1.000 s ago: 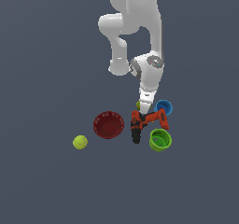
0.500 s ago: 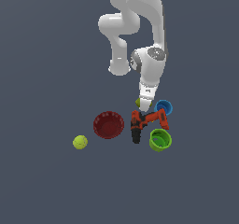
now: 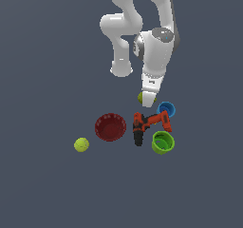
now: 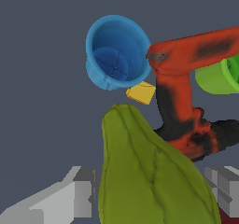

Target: Pick up a designated object from a clutter of objects.

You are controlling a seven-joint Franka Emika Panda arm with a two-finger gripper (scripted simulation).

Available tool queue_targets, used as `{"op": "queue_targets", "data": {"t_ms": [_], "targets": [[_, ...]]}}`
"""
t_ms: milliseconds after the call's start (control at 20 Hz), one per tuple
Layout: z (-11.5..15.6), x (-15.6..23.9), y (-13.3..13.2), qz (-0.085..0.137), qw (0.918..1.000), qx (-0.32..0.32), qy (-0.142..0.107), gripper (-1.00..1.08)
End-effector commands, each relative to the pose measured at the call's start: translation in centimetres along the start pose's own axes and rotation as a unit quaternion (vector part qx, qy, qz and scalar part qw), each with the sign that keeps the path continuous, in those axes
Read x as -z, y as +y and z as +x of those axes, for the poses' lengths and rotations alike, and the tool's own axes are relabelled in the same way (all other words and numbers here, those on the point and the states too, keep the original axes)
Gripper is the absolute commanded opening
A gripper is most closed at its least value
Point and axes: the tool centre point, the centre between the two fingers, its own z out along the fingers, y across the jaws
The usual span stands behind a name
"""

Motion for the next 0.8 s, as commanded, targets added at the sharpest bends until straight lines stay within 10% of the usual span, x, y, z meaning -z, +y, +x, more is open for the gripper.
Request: {"op": "queue_targets", "data": {"t_ms": [0, 750], "targets": [[-0.1, 2.2, 0.7, 0.0, 1.0, 0.0, 0.001, -1.0], [-1.2, 15.5, 5.5, -0.001, 1.0, 0.0, -0.001, -1.0]]}}
